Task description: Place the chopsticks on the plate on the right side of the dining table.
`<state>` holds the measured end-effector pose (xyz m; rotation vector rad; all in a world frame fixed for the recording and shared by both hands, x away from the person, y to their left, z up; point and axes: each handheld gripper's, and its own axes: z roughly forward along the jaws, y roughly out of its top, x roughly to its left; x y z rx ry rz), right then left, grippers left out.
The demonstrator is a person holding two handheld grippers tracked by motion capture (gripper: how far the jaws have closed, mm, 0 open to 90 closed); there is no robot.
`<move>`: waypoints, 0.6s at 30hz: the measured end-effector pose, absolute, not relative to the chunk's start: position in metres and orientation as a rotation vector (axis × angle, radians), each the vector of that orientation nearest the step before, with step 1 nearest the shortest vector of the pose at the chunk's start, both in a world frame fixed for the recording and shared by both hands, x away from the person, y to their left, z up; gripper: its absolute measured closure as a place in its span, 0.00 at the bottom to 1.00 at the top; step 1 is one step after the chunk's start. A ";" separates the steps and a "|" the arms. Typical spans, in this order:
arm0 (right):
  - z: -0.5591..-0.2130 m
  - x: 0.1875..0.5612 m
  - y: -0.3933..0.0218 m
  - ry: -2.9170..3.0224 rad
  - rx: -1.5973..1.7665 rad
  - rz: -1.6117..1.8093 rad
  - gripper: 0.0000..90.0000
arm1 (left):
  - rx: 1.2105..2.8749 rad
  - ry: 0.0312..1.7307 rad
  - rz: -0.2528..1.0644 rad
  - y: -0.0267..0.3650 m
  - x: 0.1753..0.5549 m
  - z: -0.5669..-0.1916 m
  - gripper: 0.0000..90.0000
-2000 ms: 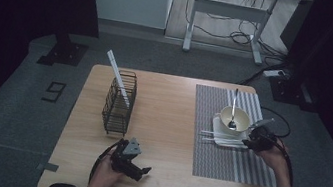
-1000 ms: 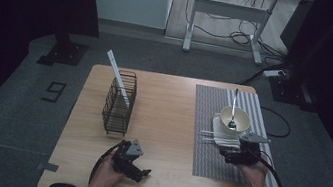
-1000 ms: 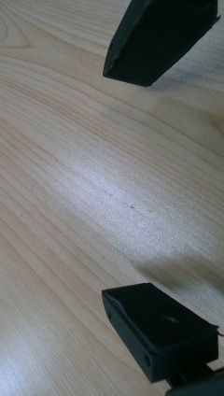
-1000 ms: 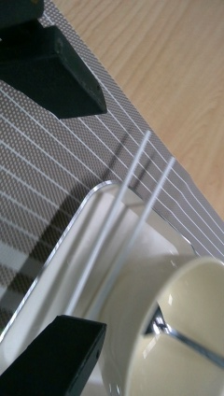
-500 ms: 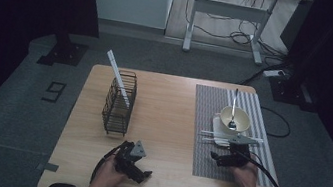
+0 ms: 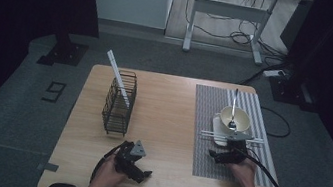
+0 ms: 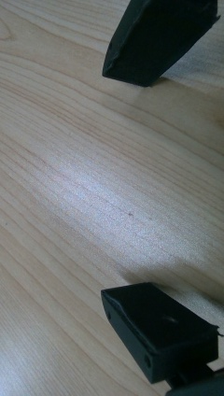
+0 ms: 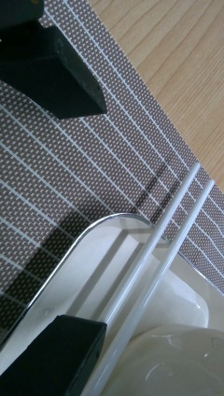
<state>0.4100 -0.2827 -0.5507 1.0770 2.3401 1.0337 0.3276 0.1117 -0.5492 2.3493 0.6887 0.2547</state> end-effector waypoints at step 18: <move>-0.553 0.417 -0.283 2.324 1.075 1.047 0.00 | 2.349 0.688 0.254 0.112 0.328 -0.549 0.00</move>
